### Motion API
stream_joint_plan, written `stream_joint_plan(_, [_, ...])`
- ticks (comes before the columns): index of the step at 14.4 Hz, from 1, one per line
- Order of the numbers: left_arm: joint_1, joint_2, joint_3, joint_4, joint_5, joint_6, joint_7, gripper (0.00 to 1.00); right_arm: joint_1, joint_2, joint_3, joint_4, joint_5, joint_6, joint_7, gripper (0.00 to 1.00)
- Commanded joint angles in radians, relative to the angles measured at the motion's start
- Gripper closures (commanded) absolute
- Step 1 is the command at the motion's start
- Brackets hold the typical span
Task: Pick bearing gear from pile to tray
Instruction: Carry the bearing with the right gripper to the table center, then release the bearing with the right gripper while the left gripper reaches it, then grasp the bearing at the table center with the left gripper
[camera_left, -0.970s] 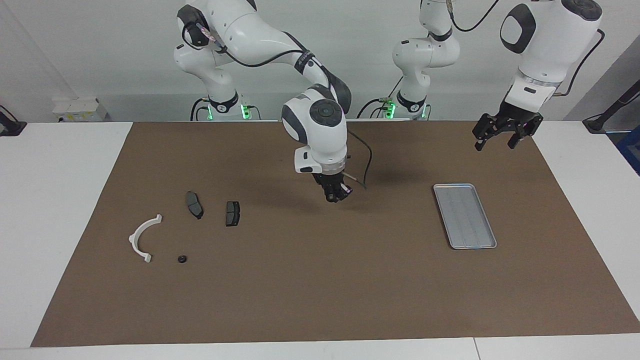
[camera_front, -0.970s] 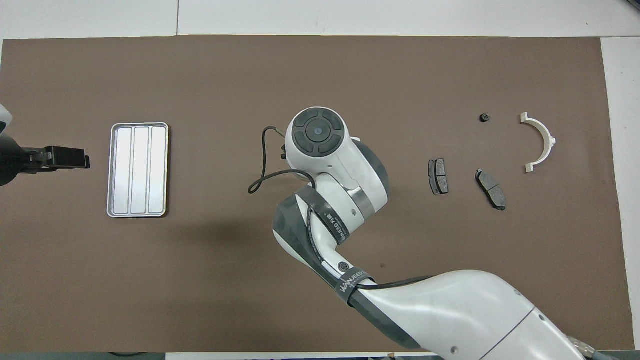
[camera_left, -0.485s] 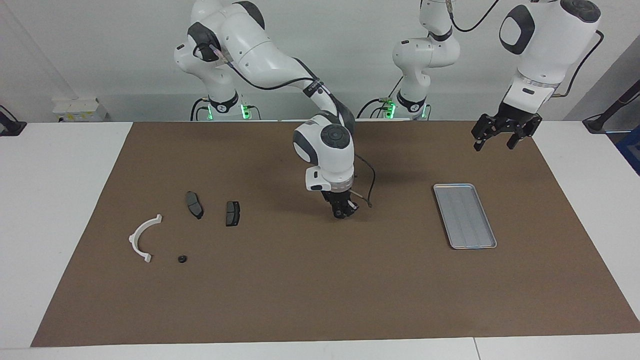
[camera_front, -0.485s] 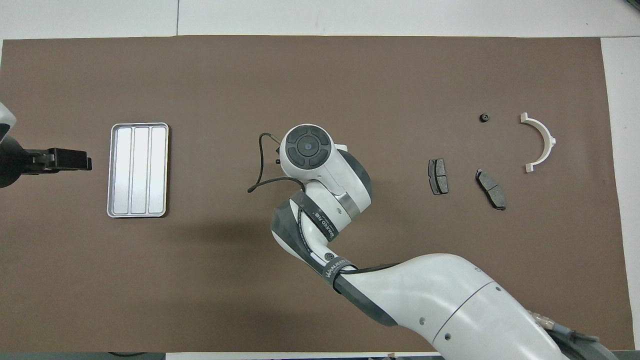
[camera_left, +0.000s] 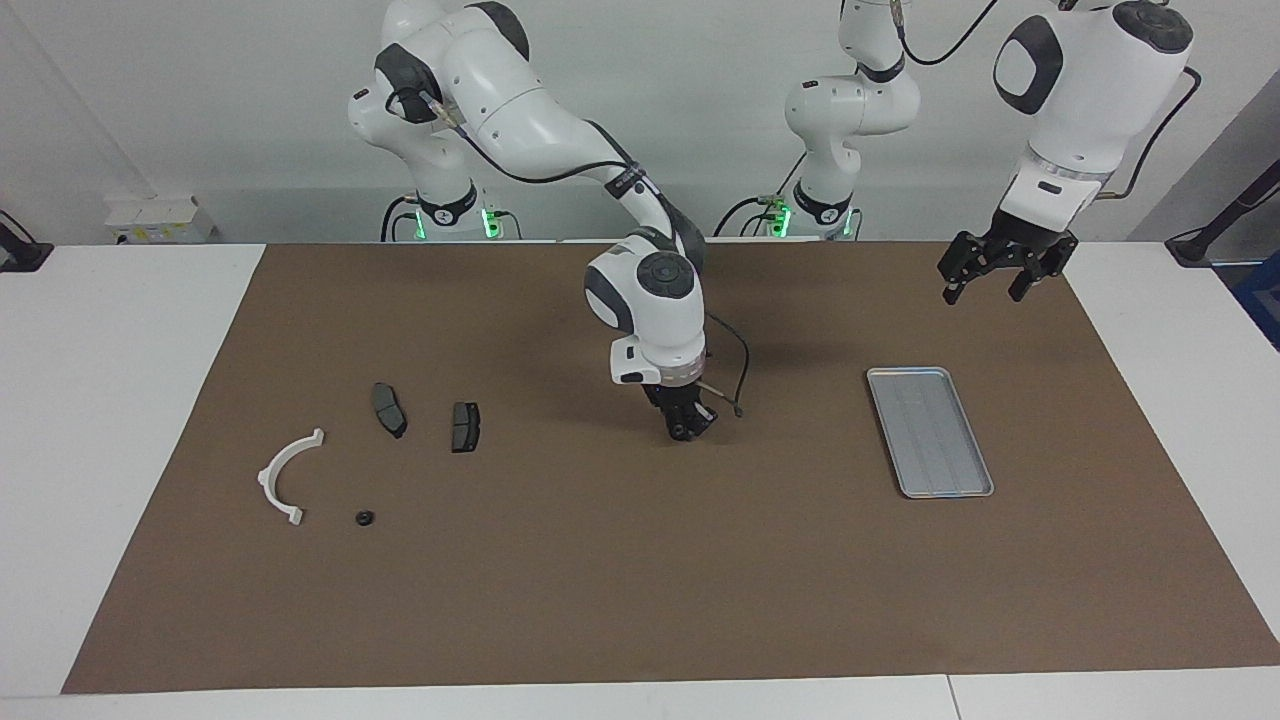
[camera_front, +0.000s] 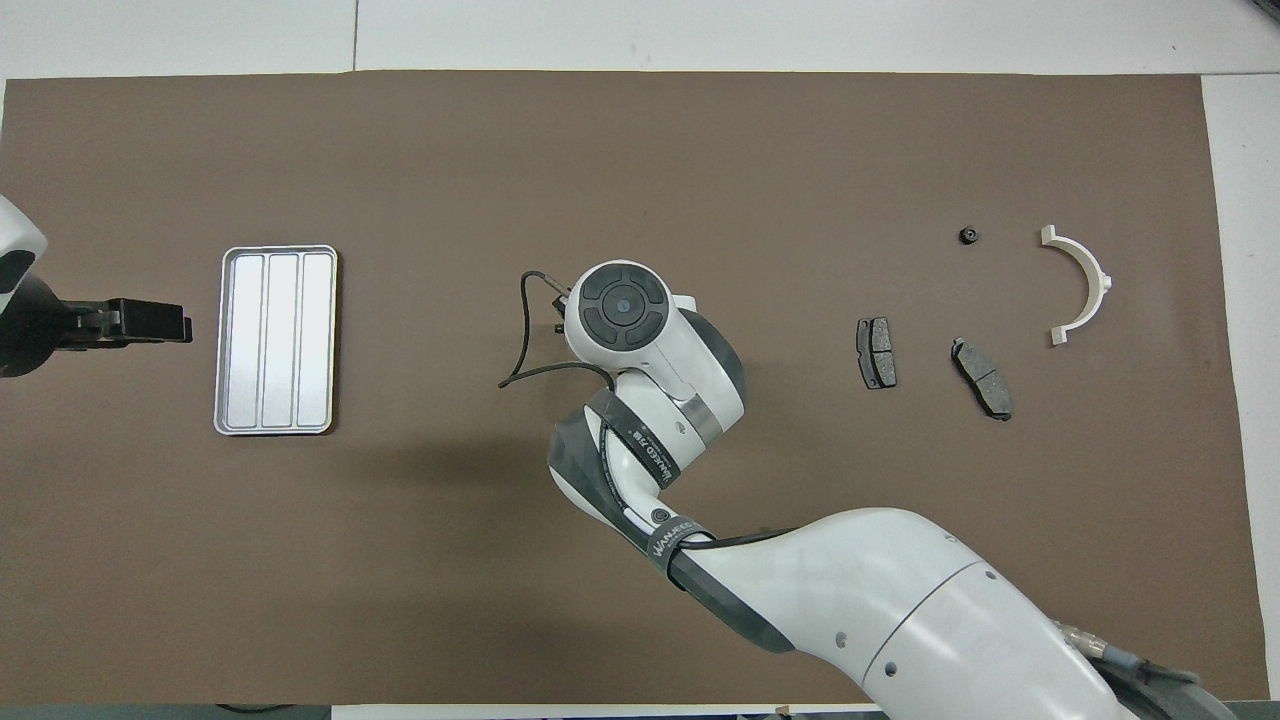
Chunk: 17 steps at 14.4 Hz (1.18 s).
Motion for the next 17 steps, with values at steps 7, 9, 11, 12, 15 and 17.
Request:
stream_joint_plan(7, [-0.209, 0.028, -0.008, 0.035, 0.012, 0.024, -0.392, 0.00, -0.232, -0.133, 0.004, 0.208, 0.012, -0.467, -0.426, 0.00])
stream_joint_plan(9, [-0.326, 0.110, -0.014, 0.064, 0.042, 0.046, -0.555, 0.00, -0.344, -0.158, 0.001, 0.202, 0.009, -0.518, -0.757, 0.00])
stream_joint_plan(11, [-0.433, 0.263, -0.015, 0.129, 0.091, 0.107, -0.738, 0.00, -0.451, -0.159, 0.001, 0.167, -0.004, -0.499, -0.988, 0.00])
stream_joint_plan(12, [-0.455, 0.306, -0.015, 0.127, 0.090, 0.168, -0.760, 0.00, -0.491, -0.162, -0.002, 0.147, -0.008, -0.480, -1.072, 0.00])
stream_joint_plan(15, [-0.529, 0.467, -0.014, 0.153, 0.090, 0.288, -0.875, 0.00, -0.579, -0.170, -0.002, 0.032, -0.080, -0.336, -1.166, 0.00])
stream_joint_plan(17, [-0.541, 0.550, -0.015, 0.183, 0.087, 0.349, -0.897, 0.00, -0.603, -0.140, -0.004, -0.005, -0.106, -0.241, -1.167, 0.00])
